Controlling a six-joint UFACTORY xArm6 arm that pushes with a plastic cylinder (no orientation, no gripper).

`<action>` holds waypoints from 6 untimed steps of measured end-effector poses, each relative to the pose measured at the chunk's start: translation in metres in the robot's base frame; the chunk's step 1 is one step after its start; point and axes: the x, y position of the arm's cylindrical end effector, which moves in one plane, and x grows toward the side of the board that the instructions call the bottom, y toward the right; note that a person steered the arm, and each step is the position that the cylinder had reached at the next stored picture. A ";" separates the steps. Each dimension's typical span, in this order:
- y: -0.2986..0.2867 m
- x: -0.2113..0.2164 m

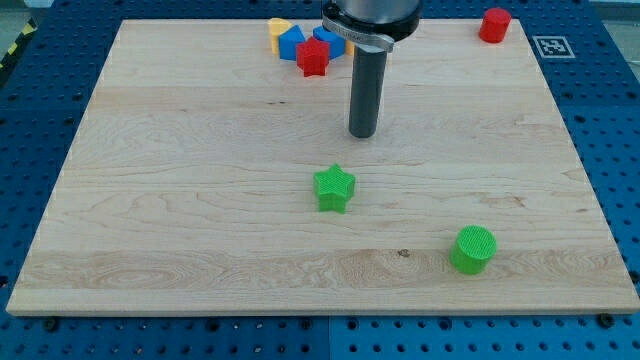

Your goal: Slide the green star towards the top right

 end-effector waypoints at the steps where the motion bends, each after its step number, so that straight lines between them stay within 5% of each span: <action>1: -0.001 0.000; 3: -0.150 0.022; 5: -0.129 0.101; 6: -0.127 0.103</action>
